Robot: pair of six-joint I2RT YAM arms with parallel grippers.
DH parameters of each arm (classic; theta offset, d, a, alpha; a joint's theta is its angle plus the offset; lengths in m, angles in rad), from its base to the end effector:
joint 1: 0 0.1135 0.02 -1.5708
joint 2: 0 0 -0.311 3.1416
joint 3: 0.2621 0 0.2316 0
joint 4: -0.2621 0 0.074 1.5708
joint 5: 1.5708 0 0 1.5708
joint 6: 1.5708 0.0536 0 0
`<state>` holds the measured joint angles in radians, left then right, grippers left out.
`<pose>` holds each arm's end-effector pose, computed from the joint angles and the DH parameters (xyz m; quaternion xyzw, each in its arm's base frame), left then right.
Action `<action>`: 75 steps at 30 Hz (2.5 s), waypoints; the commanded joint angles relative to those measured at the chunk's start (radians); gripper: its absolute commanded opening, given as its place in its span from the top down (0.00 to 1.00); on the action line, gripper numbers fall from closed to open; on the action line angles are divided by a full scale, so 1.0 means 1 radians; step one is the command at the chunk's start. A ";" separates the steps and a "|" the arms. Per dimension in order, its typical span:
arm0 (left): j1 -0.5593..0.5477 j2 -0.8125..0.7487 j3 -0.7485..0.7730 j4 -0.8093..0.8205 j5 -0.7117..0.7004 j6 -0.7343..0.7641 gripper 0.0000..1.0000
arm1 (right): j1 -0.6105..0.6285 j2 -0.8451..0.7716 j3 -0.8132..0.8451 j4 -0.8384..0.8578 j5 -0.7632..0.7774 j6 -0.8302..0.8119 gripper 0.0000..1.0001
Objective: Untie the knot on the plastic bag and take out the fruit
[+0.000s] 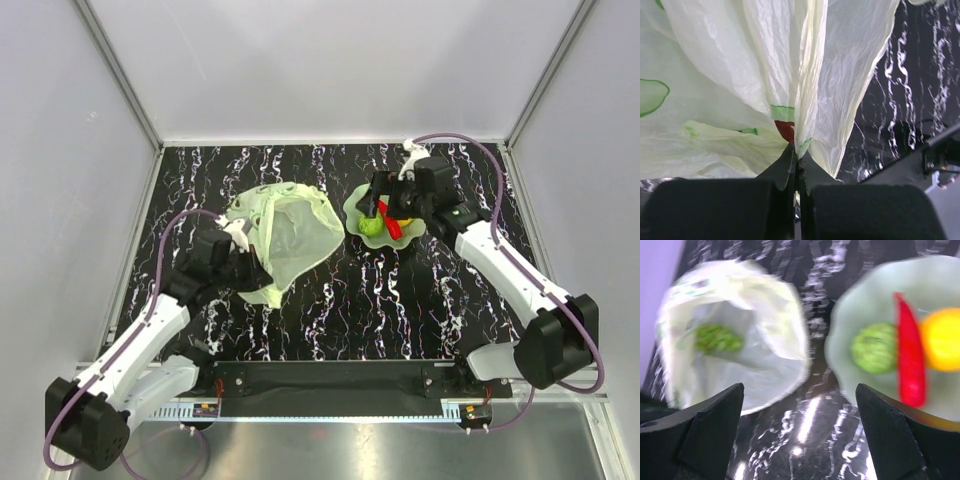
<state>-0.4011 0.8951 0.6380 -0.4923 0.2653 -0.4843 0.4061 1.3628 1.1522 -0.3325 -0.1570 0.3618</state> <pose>0.1318 -0.0712 0.2717 0.0150 0.9102 -0.2791 0.3056 0.2684 0.1245 0.3641 -0.0578 0.8671 0.2469 0.4288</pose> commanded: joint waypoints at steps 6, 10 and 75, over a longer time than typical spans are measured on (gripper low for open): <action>-0.036 -0.146 -0.012 -0.132 -0.012 -0.086 1.00 | 0.250 0.113 0.070 0.150 -0.207 -0.175 0.00; -0.038 -0.211 0.031 -0.239 -0.057 -0.152 1.00 | 0.339 0.185 0.058 0.202 -0.153 -0.185 0.01; -0.036 -0.272 -0.028 -0.267 -0.184 -0.281 1.00 | 0.657 0.824 0.227 0.541 0.275 -0.133 0.88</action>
<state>-0.4347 0.6235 0.5831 -0.8127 0.1150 -0.7784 1.0584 2.2345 1.4357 0.2981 0.1127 0.2298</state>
